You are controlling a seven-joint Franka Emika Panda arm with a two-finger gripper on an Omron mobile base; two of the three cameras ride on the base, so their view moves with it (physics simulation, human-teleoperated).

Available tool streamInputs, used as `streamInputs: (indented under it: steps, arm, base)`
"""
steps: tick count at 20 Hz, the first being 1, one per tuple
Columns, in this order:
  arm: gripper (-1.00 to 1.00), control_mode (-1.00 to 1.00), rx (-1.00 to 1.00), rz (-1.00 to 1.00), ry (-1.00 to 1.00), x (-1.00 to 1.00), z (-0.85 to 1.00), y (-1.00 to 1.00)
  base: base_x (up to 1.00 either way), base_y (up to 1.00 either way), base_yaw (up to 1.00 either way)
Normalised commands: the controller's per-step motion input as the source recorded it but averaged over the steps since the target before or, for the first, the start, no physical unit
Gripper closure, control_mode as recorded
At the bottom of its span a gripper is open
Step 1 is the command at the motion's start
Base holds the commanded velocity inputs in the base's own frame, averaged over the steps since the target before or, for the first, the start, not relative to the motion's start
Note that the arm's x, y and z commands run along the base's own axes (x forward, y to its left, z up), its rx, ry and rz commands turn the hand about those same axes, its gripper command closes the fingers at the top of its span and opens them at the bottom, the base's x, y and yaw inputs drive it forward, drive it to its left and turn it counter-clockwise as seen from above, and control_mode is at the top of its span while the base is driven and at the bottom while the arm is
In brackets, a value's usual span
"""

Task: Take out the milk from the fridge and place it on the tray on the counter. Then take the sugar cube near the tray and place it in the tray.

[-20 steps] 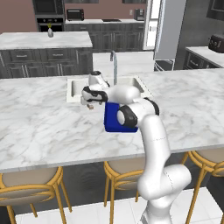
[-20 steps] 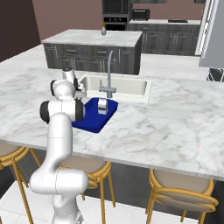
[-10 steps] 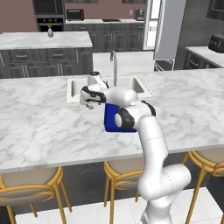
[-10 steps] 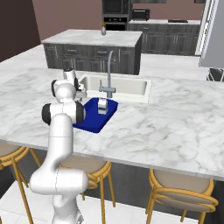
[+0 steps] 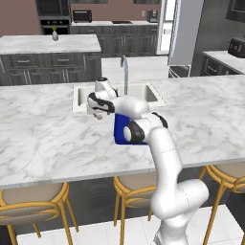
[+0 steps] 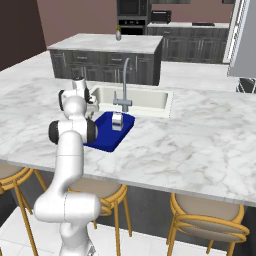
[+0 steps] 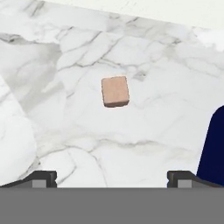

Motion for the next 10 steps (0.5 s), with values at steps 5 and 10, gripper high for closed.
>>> streamInputs:
  steps: [5,10]
  arm:
    - [-1.0,-1.0,0.0,-0.03,0.01,-0.03,-0.21,0.0]
    - [-1.0,-1.0,0.0,-0.01,0.0,-0.01,-0.16,0.06]
  base:
    - [0.0,0.0,0.0]
    - [0.0,0.0,0.0]
